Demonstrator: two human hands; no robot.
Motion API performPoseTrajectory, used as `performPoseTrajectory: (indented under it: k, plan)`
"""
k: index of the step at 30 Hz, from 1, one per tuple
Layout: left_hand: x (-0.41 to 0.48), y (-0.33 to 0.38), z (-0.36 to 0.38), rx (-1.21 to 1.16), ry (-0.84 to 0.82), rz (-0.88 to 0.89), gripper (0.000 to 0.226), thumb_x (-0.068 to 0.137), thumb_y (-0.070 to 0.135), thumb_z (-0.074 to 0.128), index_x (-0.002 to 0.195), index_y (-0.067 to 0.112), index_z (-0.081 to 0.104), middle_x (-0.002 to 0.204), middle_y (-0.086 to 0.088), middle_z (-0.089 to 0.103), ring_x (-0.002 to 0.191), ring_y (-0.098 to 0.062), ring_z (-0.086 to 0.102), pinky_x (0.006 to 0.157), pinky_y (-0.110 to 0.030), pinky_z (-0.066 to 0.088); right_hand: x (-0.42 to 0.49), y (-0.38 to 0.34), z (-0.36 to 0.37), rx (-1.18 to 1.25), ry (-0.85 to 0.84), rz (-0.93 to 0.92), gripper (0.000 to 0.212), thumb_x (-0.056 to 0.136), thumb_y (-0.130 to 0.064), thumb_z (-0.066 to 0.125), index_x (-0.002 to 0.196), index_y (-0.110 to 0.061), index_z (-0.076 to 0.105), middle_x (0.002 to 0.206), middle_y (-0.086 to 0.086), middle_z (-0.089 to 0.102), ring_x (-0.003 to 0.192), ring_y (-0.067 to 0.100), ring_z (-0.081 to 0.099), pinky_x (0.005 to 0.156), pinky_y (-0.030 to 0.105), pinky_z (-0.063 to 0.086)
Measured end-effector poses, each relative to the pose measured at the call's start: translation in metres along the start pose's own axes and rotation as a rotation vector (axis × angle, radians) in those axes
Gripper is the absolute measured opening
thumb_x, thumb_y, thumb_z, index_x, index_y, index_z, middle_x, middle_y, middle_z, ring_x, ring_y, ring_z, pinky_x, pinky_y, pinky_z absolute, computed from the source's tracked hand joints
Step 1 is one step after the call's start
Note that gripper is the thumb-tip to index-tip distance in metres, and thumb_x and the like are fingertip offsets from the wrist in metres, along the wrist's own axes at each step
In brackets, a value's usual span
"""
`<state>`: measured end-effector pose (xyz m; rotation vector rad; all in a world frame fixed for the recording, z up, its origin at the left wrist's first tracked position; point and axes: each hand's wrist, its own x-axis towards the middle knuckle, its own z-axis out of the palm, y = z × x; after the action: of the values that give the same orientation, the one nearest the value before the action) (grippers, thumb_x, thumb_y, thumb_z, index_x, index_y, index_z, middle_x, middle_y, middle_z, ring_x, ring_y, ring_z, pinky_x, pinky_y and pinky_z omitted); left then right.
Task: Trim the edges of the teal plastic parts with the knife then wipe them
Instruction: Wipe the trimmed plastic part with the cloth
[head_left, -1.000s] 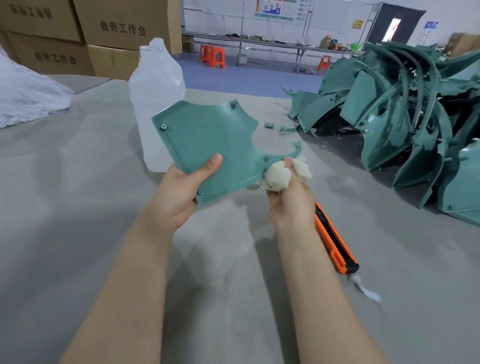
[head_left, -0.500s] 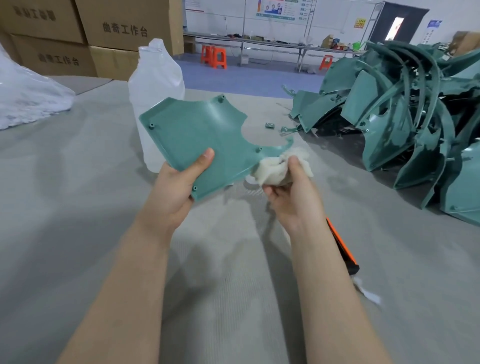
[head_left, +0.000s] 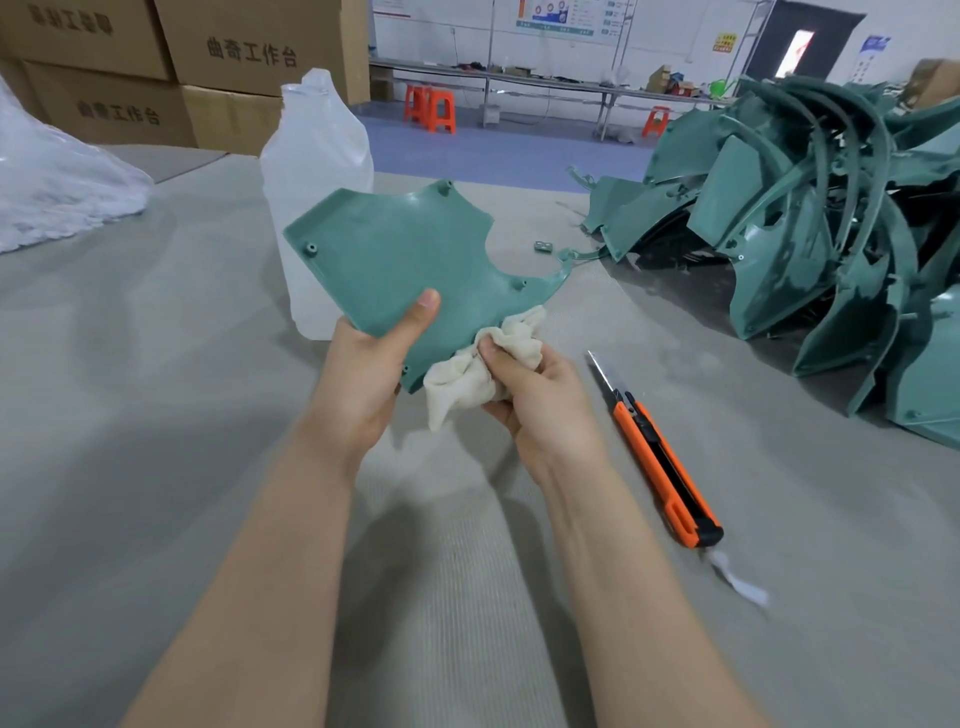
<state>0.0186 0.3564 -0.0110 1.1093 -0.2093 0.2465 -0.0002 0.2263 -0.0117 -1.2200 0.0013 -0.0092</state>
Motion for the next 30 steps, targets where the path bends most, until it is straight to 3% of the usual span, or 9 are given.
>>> performPoseTrajectory:
  k: [7,11,16,21,23,25,30]
  plan:
    - [0.0,0.001,0.0,0.102,-0.05,0.02,0.02,0.079,0.02,0.071,0.097,0.027,0.071,0.109,0.003,0.072,0.105,-0.018,0.067,0.089,-0.036,0.053,0.004,0.004,-0.002,0.054,0.105,0.023,0.013,0.094,-0.015,0.061,0.083,-0.012,0.068,0.073,0.0,0.072,0.066,0.008,0.069,0.063,0.025,0.059]
    - [-0.001,0.004,-0.006,0.186,-0.096,0.02,0.022,0.077,0.025,0.071,0.093,0.039,0.075,0.11,0.008,0.072,0.105,-0.014,0.067,0.09,-0.035,0.052,0.012,-0.002,-0.013,0.205,0.258,0.049,0.013,0.093,-0.013,0.062,0.081,-0.015,0.064,0.065,-0.006,0.071,0.06,0.006,0.068,0.059,0.027,0.058]
    - [-0.004,0.005,-0.005,0.216,-0.152,-0.004,0.022,0.077,0.025,0.071,0.095,0.036,0.073,0.109,0.01,0.072,0.105,-0.011,0.067,0.085,-0.025,0.054,0.02,-0.007,-0.029,0.309,0.345,0.101,0.01,0.093,-0.01,0.062,0.084,-0.013,0.061,0.071,0.002,0.068,0.063,0.015,0.064,0.044,0.023,0.051]
    - [-0.004,0.013,-0.013,0.149,-0.195,-0.016,0.03,0.078,0.02,0.069,0.108,0.027,0.067,0.114,0.007,0.07,0.109,-0.013,0.065,0.086,-0.025,0.054,0.027,-0.013,-0.045,0.439,0.488,0.06,0.017,0.095,-0.003,0.057,0.081,-0.013,0.059,0.061,0.0,0.067,0.062,0.014,0.062,0.045,0.021,0.052]
    - [-0.004,0.016,-0.013,0.085,-0.195,0.003,0.027,0.08,0.018,0.068,0.106,0.028,0.069,0.115,0.006,0.07,0.109,-0.014,0.065,0.085,-0.025,0.053,0.028,-0.015,-0.054,0.484,0.528,0.033,0.013,0.096,-0.007,0.056,0.086,-0.014,0.059,0.076,0.002,0.068,0.07,0.013,0.063,0.047,0.021,0.053]
    - [-0.004,0.015,-0.011,0.066,-0.152,0.035,0.024,0.081,0.018,0.069,0.102,0.029,0.072,0.114,0.006,0.07,0.109,-0.013,0.065,0.085,-0.025,0.053,0.026,-0.016,-0.056,0.475,0.501,0.03,0.009,0.098,-0.016,0.056,0.09,-0.014,0.06,0.089,0.003,0.067,0.078,0.014,0.064,0.05,0.022,0.054]
    - [-0.002,0.011,-0.006,0.079,0.033,0.088,0.02,0.08,0.025,0.069,0.089,0.041,0.076,0.106,0.012,0.072,0.104,-0.01,0.067,0.087,-0.028,0.052,0.015,-0.013,-0.038,0.095,0.151,0.146,0.012,0.097,-0.02,0.056,0.093,-0.015,0.066,0.082,-0.001,0.072,0.075,0.011,0.068,0.068,0.029,0.059]
